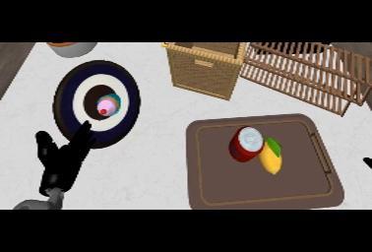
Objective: Pick the lemon from the tray and place it in the tiered shelf
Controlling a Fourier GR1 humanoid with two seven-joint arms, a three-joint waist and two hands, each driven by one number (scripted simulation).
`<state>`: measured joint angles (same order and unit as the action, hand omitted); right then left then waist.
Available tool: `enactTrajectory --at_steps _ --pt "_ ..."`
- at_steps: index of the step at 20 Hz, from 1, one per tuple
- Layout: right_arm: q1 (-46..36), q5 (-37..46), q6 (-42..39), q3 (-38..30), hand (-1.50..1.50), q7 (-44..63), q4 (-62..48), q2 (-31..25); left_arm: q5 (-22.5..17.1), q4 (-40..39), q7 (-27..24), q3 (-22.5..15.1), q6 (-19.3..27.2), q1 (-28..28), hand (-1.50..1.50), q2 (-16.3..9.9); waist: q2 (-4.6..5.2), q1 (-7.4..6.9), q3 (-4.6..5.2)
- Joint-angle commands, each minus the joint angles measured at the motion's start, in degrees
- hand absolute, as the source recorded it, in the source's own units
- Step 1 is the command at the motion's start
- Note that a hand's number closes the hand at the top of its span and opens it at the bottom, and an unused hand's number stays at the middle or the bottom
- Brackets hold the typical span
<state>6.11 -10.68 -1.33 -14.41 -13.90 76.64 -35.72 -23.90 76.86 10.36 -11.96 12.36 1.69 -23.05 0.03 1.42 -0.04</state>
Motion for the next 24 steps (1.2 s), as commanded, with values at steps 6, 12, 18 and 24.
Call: enactTrajectory --at_steps 6,12,18,24 --pt "10.16 -3.97 -13.55 -1.05 -1.5 7.32 16.87 -6.44 0.45 0.02 1.23 1.85 -2.25 -0.88 0.0 -0.14 -0.2 -0.8 0.11" --pt "8.99 -0.9 -9.87 4.35 -1.5 27.97 34.02 -9.11 1.54 -2.11 1.28 2.6 -2.22 1.78 0.0 0.21 -0.08 -1.31 0.22" --pt "1.72 6.35 -1.61 11.9 -1.5 49.47 42.62 -7.1 2.5 -3.35 1.1 2.39 -3.5 3.01 0.0 1.57 0.13 -1.99 0.16" --pt "-7.83 18.96 1.47 21.17 -1.5 59.2 35.74 -2.9 3.87 -2.69 3.24 2.31 -2.49 4.02 0.0 3.09 0.17 -2.25 0.07"
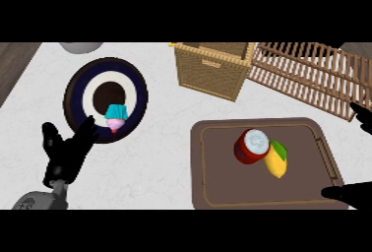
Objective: Pick the lemon from the tray and place it in the tiered shelf
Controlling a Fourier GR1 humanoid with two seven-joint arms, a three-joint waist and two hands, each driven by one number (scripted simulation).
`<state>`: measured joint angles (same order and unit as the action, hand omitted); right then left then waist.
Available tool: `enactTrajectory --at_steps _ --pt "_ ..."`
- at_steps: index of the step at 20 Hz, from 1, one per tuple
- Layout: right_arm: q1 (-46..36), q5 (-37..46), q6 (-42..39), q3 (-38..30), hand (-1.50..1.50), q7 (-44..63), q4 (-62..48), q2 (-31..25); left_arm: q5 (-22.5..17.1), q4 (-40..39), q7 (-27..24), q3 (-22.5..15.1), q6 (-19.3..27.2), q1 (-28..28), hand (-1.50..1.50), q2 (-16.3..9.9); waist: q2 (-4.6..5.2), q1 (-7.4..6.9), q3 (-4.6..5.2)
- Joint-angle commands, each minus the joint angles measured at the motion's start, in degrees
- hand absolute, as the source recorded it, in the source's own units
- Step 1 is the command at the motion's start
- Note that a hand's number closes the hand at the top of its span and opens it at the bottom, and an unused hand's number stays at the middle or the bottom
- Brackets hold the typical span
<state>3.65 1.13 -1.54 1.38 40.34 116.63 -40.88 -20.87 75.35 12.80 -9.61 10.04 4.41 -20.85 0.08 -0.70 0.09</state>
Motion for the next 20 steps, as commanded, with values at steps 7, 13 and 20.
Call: enactTrajectory --at_steps 7,13,20 --pt "-9.11 12.6 -2.78 12.2 -1.5 12.96 -6.13 7.41 0.56 -2.24 -0.24 3.84 -3.33 0.47 0.0 -0.06 -0.03 0.45 -0.07" --pt "-9.66 15.21 -6.85 12.24 -1.5 14.83 -9.06 9.01 3.04 3.35 2.57 2.95 -0.92 -2.27 0.0 1.85 -0.12 0.49 -0.1" --pt "-14.07 25.96 -4.92 15.31 -1.5 18.38 -14.39 16.8 4.58 1.63 2.69 4.57 -3.09 -0.53 0.0 3.21 -0.06 0.49 -0.09"
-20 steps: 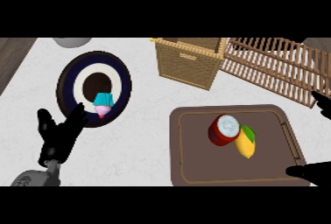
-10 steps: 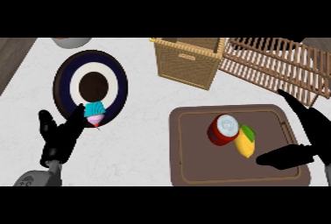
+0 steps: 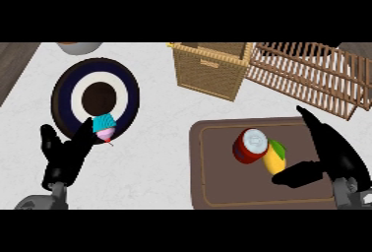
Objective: Pick the lemon from the tray and place it in the tiered shelf
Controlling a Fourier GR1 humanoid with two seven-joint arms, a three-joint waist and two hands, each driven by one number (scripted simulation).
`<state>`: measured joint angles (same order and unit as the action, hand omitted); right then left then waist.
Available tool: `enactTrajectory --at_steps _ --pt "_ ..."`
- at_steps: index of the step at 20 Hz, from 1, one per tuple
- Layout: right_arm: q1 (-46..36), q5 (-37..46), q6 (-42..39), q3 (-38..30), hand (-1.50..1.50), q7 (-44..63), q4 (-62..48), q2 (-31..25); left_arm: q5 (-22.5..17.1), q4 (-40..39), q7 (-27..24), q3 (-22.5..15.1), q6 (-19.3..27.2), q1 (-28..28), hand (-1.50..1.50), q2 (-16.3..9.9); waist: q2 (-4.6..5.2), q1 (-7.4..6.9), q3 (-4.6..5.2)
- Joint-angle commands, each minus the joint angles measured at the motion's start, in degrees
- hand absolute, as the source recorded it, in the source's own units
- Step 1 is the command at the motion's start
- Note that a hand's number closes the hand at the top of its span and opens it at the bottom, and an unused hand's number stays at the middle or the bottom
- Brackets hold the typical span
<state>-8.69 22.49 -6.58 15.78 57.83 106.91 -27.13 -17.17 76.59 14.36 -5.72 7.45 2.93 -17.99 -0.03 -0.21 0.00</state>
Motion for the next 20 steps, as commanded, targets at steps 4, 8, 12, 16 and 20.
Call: enactTrajectory --at_steps 4,8,12,16,20 --pt "3.16 8.38 -1.6 2.47 -1.5 3.52 1.63 5.84 3.16 -0.58 -2.14 1.04 -0.61 -0.74 0.0 3.01 0.0 0.29 0.01" --pt "0.95 13.2 2.27 2.82 -1.5 -2.62 -8.53 10.16 2.82 2.09 3.35 2.66 -1.26 -0.41 0.0 1.68 0.04 -0.02 -0.01" --pt "3.95 14.01 -0.41 0.28 -1.5 -3.77 -8.05 9.46 4.08 2.63 2.22 2.95 -1.64 -2.11 0.0 3.74 0.0 0.09 -0.01" --pt "-1.32 17.72 0.87 -1.46 -1.5 -5.84 -16.01 11.65 4.79 -2.86 1.04 5.99 -3.97 3.12 0.0 2.03 0.08 0.07 0.0" --pt "1.58 19.67 0.66 -3.74 -1.5 -9.26 -15.23 11.86 5.49 3.87 2.71 5.41 -4.65 -3.04 0.0 3.61 -0.01 0.04 -0.01"
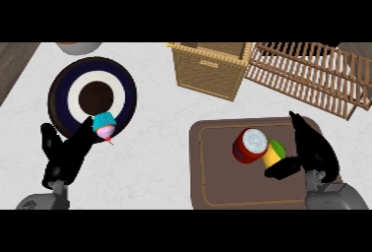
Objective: Pick the lemon from the tray and place it in the tiered shelf
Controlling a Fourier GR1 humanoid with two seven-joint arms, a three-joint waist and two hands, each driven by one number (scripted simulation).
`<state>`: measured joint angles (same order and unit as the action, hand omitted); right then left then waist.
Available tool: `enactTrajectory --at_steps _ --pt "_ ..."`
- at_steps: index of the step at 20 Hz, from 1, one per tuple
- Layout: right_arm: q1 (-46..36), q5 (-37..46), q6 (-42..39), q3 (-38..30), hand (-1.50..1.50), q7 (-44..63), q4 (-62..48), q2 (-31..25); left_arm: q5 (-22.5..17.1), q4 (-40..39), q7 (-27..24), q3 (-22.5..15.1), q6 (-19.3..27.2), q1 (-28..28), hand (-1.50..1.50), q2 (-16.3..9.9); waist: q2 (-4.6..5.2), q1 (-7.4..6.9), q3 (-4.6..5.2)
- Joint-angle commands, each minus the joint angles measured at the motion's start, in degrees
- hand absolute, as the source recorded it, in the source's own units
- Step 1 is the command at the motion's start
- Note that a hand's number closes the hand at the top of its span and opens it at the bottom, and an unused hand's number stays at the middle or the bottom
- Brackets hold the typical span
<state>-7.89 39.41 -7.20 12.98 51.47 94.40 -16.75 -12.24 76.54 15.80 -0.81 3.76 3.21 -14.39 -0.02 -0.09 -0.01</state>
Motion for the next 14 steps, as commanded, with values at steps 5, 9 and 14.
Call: enactTrajectory --at_steps 5,9,14 --pt "3.87 3.44 1.82 -3.67 -1.5 -7.79 -1.15 1.96 2.66 2.63 0.83 1.25 -0.54 -2.04 0.0 2.29 -0.02 0.1 0.01" --pt "-0.57 6.37 6.11 -3.03 -1.5 -11.07 -9.35 5.77 2.99 -5.01 -1.93 2.95 -1.71 2.09 0.0 3.15 0.04 0.12 0.02" --pt "-0.41 6.3 4.67 -4.03 -1.5 -14.42 -11.37 7.01 4.05 2.78 2.62 2.39 -1.43 -0.4 0.0 3.84 0.01 0.01 0.01"
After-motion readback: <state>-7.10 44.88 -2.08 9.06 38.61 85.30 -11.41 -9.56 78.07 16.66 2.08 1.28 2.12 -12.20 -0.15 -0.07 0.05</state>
